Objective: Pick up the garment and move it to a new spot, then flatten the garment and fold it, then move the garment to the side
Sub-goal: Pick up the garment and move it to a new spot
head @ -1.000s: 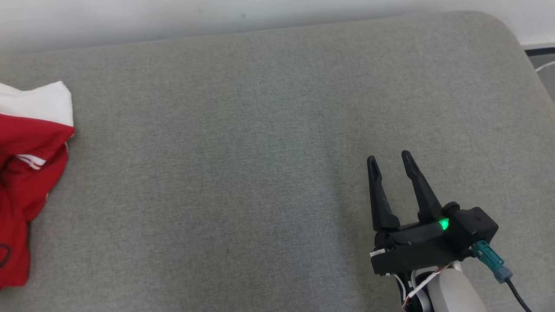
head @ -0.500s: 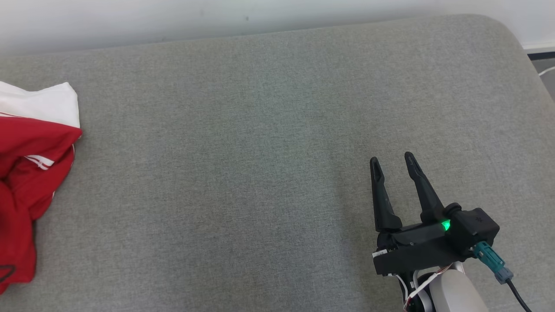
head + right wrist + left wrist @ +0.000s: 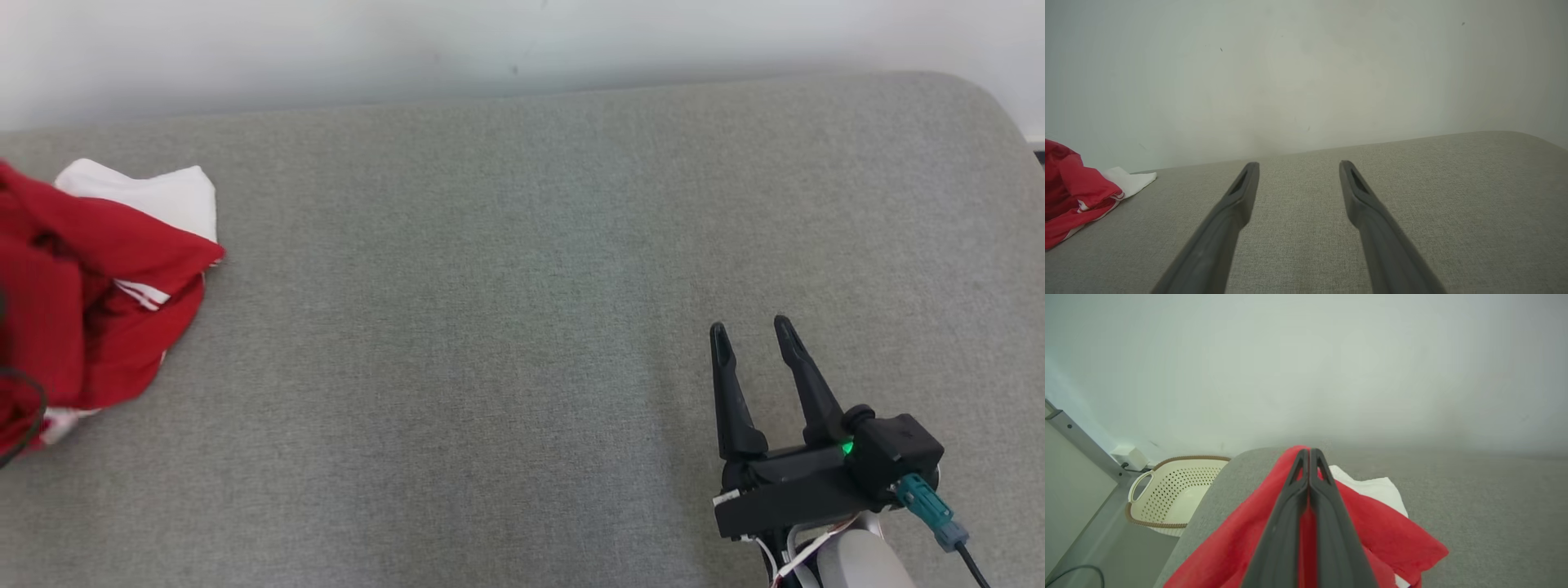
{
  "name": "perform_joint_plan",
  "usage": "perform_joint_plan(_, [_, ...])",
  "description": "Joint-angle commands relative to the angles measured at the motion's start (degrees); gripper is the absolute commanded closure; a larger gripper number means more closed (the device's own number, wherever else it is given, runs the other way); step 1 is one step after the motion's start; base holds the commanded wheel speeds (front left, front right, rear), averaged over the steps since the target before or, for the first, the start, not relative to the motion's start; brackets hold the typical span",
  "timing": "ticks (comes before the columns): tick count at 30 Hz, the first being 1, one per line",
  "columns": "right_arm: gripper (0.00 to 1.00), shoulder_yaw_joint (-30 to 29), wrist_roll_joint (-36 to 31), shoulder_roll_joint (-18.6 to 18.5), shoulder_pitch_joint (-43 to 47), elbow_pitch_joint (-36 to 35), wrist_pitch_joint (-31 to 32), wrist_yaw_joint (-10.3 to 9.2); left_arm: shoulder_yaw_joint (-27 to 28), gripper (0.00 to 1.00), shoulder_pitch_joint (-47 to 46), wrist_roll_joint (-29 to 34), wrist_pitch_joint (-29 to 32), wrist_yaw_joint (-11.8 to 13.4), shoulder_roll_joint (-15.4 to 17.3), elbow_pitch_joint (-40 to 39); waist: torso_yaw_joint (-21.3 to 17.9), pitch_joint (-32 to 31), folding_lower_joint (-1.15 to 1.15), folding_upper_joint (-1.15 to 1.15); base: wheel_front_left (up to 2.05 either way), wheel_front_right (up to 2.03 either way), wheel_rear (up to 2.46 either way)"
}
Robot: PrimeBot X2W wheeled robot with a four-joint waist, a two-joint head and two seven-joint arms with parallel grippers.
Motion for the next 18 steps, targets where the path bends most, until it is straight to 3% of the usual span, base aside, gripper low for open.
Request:
perform_joint_plan(1, [0.0, -0.2, -0.1, -0.1, 0.5, 0.1, -0.1, 0.2, -0.5, 1.0, -1.2, 0.3, -0.8, -0.5, -0.1, -1.2, 1.1, -1.3, 0.0, 0.0, 0.0, 0.0, 0.0])
perform_joint_plan(10, [0.0, -1.1, 0.7, -0.1, 0.8, 0.3, -0.1, 0.2, -3.6, 1.0, -6.0, 0.1, -1.2, -2.4, -3.3, -10.8, 1.2, -3.3, 0.0, 0.0, 0.0, 0.0, 0.0])
perform_joint_plan(18, [0.0, -1.0, 2.4, -0.1, 1.3, 0.4, -0.1, 0.2, -7.3, 1.0, -10.6, -1.6, 1.6, -3.6, -8.3, -20.4, -1.9, -4.2, 0.0, 0.0, 0.0, 0.0, 0.0])
